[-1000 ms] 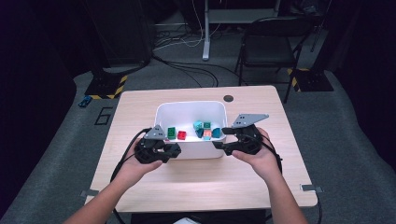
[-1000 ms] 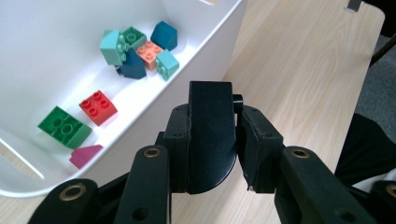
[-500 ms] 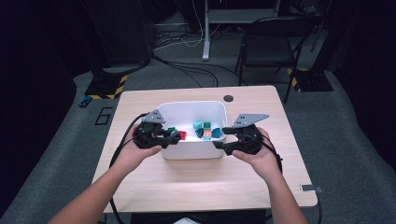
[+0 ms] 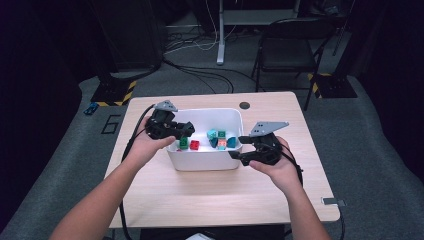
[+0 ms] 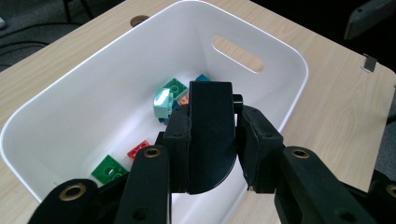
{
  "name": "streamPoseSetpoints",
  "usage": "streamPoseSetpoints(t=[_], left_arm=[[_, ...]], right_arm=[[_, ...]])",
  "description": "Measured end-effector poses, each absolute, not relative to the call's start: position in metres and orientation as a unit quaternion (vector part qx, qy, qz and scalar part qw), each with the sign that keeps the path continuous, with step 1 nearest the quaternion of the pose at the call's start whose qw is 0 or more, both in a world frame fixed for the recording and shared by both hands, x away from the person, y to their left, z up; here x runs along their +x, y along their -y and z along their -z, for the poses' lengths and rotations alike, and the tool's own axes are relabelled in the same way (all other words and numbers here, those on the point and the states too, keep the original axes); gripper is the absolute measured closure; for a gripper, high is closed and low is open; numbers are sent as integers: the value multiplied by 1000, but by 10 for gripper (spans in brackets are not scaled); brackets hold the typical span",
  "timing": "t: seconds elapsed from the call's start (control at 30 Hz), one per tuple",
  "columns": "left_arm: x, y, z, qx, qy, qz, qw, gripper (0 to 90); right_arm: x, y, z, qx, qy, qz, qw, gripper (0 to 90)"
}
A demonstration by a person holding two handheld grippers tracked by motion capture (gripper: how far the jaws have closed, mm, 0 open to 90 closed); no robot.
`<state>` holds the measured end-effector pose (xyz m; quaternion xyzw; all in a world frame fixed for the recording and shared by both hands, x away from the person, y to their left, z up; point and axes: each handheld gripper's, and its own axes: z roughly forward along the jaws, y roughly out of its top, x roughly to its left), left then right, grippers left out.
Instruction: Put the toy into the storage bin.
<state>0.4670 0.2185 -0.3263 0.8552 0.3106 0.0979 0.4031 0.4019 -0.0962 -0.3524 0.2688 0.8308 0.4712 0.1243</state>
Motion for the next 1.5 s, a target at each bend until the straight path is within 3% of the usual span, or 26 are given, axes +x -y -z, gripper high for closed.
streamPoseSetpoints(t=[1.2, 1.33, 1.5], left_arm=[[552, -153, 386, 869, -304, -67, 385, 663], [555, -153, 389, 872, -307, -75, 374, 557], [552, -156, 385, 872, -310, -85, 369, 522]], right_arm=[[404, 99, 356, 270, -830, -474, 120, 364], [405, 101, 356, 273, -827, -475, 123, 364], [404, 100, 354, 271, -827, -476, 126, 364]])
